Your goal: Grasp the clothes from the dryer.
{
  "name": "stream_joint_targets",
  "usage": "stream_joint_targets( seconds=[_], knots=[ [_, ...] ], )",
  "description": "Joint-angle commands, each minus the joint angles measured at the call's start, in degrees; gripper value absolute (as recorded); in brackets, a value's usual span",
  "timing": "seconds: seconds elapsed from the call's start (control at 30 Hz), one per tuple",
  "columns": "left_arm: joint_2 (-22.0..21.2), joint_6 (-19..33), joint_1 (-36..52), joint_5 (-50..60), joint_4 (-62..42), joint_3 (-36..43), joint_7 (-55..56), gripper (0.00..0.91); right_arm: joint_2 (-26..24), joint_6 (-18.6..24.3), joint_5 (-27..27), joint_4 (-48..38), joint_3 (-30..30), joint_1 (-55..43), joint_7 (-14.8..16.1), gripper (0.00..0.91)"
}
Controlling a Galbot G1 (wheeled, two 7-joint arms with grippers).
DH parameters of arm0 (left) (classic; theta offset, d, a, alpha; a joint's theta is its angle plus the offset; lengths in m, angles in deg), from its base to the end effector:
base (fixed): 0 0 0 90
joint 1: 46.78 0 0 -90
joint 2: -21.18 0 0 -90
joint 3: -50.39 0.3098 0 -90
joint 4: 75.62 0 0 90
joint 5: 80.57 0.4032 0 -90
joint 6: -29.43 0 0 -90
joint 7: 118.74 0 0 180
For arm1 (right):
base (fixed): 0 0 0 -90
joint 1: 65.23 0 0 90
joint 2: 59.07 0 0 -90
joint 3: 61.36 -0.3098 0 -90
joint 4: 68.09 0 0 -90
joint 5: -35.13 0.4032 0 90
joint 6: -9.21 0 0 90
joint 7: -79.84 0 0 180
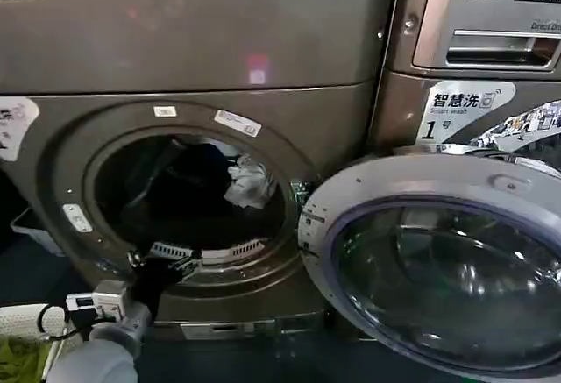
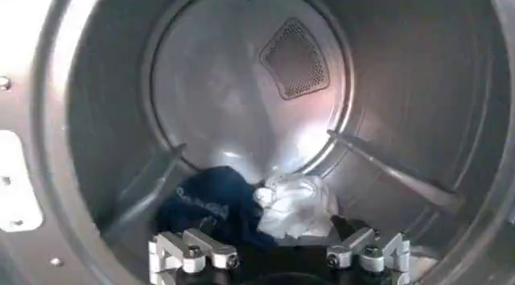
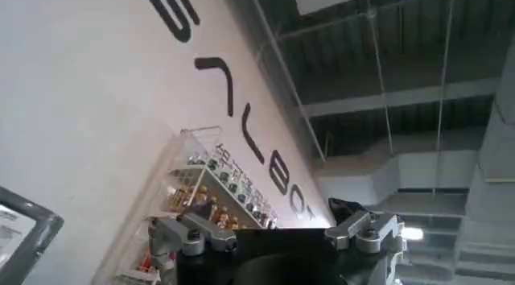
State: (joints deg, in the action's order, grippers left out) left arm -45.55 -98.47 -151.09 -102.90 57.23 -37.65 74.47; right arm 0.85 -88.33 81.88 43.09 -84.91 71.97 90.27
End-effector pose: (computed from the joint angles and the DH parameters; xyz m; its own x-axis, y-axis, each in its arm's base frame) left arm 0.2772 0.0048 -0.1086 -0.9736 0.0669 0.2183 0.0869 0.9928 0.0830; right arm -0.0795 -0.3805 0.1311 -0.4759 0.5872 -0.6548 0.8696 0.4256 -0.2503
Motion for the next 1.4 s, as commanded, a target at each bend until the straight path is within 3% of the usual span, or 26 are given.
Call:
stream_joint_targets(
  seconds=[0.03, 0.47, 0.77, 1.4],
  knots=[
    [0.02, 0.0, 0.02, 0.08, -0.09, 0.04, -0.03, 0.907, 0.09, 0.04, 0.04, 0.05, 0.03, -0.03, 0.02, 0.907],
    [0.21, 0.03, 0.31, 0.17, -0.32, 0.73, -0.08, 0.907, -0.01, -0.03, -0.09, -0.23, -0.45, 0.1, -0.4, 0.907],
    [0.31, 0.09, 0.8, 0.19, -0.62, 1.11, -0.11, 0.907, 0.43, -0.47, -4.68, -1.49, -1.48, 0.54, -1.37, 0.907],
    [0.04, 0.34, 2.01, 0.8, -1.9, 1.6, -0.32, 0.907, 0.72, -0.9, -6.07, -1.95, -1.41, 0.59, -1.14, 0.907]
  ],
)
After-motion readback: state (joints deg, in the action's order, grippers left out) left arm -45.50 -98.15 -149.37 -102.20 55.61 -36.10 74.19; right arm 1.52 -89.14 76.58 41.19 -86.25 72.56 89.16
